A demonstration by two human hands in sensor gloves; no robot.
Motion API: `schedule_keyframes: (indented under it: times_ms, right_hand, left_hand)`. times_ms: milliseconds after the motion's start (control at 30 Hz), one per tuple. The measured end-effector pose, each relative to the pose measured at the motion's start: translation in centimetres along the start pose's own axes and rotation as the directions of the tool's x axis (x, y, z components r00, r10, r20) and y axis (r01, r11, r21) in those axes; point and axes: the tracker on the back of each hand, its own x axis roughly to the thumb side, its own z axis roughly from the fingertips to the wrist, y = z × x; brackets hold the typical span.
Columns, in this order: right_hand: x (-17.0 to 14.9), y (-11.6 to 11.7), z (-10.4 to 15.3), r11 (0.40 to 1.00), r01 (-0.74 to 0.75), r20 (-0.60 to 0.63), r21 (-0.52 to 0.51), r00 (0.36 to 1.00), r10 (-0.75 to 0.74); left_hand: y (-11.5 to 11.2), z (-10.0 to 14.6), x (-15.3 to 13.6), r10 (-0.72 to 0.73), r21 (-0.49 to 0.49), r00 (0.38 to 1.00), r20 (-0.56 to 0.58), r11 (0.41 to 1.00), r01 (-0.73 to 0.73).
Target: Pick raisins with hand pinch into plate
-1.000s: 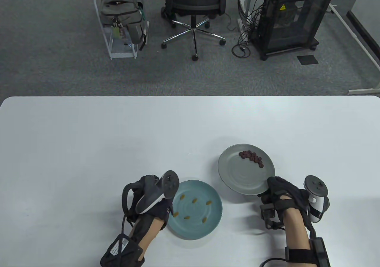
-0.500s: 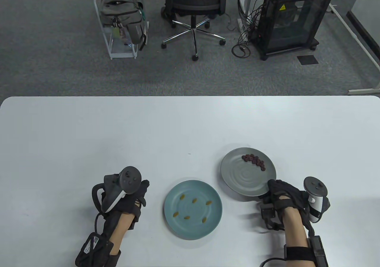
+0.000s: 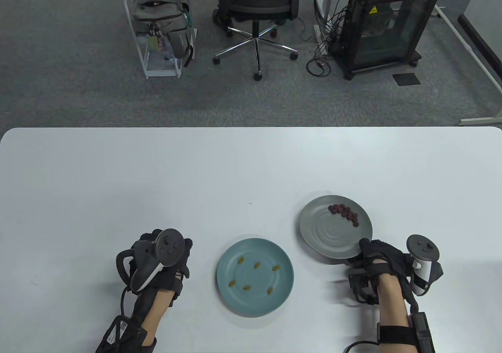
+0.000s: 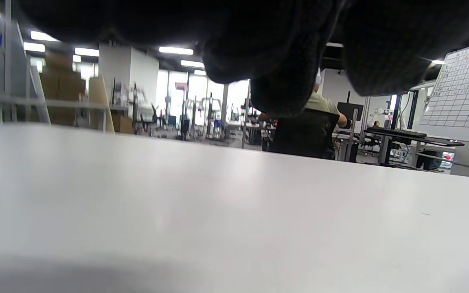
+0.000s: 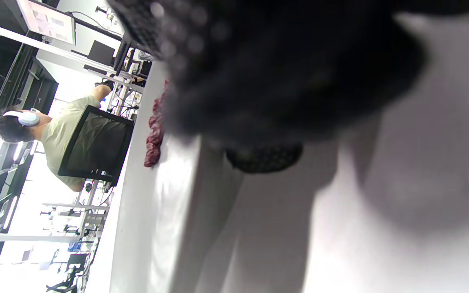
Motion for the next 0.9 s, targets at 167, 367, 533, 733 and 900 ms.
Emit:
schedule_keyframes:
  times_ms: [167, 367, 533, 733, 900]
  right_hand:
    - [0.0, -0.3, 0.0, 1.000, -0.009, -0.009, -0.016, 1.000, 0.009]
    - [0.0, -0.3, -0.1, 0.999, -0.035, -0.007, -0.017, 0.999, 0.035]
    - [-0.1, -0.8, 0.1, 0.996, -0.055, -0.029, -0.064, 0.998, 0.053]
    - [0.0, -1.3, 0.3, 0.986, -0.110, -0.043, -0.126, 0.994, 0.105]
    - [0.8, -1.5, 0.8, 0.939, -0.253, -0.030, -0.232, 0.967, 0.253]
  left_hand:
    - [0.2, 0.3, 0.2, 0.024, 0.003, 1.000, 0.005, 1.000, -0.024]
    - [0.3, 0.4, 0.3, -0.009, 0.024, 1.000, 0.007, 1.000, 0.008]
    - [0.2, 0.6, 0.4, -0.006, 0.021, 1.000, 0.016, 1.000, 0.006]
    - [0.0, 0.8, 0.9, -0.005, 0.013, 1.000, 0.030, 1.000, 0.005]
    - [0.0, 0.9, 0.9, -0.004, 0.011, 0.999, 0.032, 1.000, 0.004]
